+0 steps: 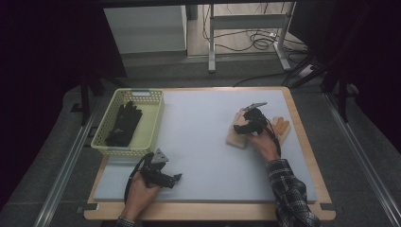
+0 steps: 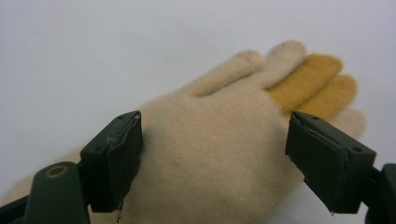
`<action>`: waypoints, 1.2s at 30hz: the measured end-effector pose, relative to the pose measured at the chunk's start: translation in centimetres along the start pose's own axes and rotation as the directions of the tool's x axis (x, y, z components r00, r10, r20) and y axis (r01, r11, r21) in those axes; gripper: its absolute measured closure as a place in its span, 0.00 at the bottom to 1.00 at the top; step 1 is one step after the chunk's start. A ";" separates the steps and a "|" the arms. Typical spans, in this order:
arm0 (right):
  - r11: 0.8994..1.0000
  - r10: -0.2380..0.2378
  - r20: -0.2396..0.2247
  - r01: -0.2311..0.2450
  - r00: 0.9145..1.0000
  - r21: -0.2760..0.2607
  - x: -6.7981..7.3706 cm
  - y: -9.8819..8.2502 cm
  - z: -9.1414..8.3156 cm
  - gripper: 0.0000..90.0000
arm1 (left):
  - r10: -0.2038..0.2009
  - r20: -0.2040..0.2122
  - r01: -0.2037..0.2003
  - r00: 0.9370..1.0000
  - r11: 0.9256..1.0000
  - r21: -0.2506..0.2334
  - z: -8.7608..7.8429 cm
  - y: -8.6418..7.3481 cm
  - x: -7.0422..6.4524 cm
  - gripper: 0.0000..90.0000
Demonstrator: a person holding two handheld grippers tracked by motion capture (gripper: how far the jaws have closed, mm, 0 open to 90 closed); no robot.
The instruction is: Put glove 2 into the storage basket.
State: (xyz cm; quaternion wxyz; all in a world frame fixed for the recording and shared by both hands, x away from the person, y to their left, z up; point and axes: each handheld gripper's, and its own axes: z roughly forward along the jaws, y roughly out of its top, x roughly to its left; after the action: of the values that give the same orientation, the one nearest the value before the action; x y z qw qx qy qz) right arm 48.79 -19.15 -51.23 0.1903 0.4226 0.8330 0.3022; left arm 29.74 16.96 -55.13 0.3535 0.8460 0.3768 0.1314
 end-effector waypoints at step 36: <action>0.980 -0.180 -0.250 0.152 0.951 -0.125 10.2 -1.5 -6.9 0.61 | -0.001 -0.001 0.001 1.000 1.000 -0.002 0.0 0.0 0.0 0.02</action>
State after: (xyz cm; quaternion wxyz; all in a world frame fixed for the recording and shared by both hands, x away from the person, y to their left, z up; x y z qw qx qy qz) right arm 38.15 -13.81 -47.73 0.1258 0.2972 0.8664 0.3809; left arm 29.73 16.94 -55.15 0.3541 0.8454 0.3775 0.1318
